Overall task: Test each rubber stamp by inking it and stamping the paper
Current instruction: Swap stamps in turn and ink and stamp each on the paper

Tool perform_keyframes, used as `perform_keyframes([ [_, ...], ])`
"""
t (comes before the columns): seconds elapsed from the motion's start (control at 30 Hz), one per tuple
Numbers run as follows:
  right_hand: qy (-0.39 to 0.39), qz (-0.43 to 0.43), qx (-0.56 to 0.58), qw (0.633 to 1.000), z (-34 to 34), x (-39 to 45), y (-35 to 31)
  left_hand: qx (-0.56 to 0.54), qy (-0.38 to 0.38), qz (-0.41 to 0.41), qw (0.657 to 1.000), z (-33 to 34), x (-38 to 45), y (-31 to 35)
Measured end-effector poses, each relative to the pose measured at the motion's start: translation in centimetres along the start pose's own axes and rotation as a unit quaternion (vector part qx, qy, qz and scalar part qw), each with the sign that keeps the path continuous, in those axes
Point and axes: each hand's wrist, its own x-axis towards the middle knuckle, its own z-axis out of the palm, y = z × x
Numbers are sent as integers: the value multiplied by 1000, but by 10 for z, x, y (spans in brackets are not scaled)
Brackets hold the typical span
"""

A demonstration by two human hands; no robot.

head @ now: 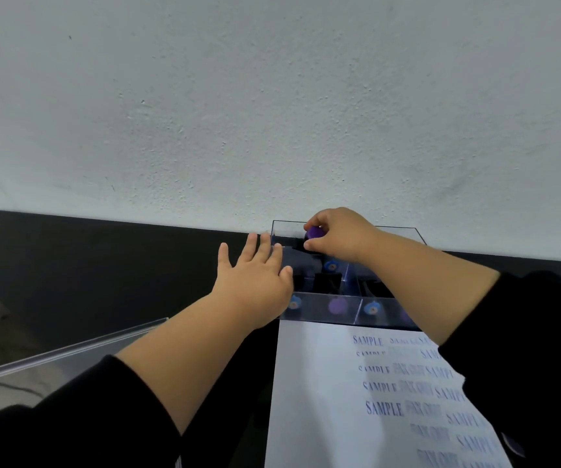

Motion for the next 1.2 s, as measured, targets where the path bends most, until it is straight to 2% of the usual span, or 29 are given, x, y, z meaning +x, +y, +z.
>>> perform_keyframes([
  [0.33, -60, -22, -102, 993, 3, 20, -8, 0, 1, 0, 1000, 2, 0, 0],
  [0.5, -104, 14, -53, 993, 5, 27, -4, 4, 5, 2, 1000, 2, 0, 0],
  [0.8, -158, 32, -47, 986, 4, 30, -2, 6, -2, 0, 1000, 1, 0, 0],
  [0.9, -136, 9, -56, 989, 0, 25, 0, 26, -9, 2, 1000, -2, -2, 0],
  [1.07, -31, -6, -66, 997, -27, 6, 14, 86, -24, 11, 996, -10, -1, 1],
  [1.2, -22, 20, -103, 994, -57, -16, 38, 83, -29, 26, 996, -14, 7, 25],
])
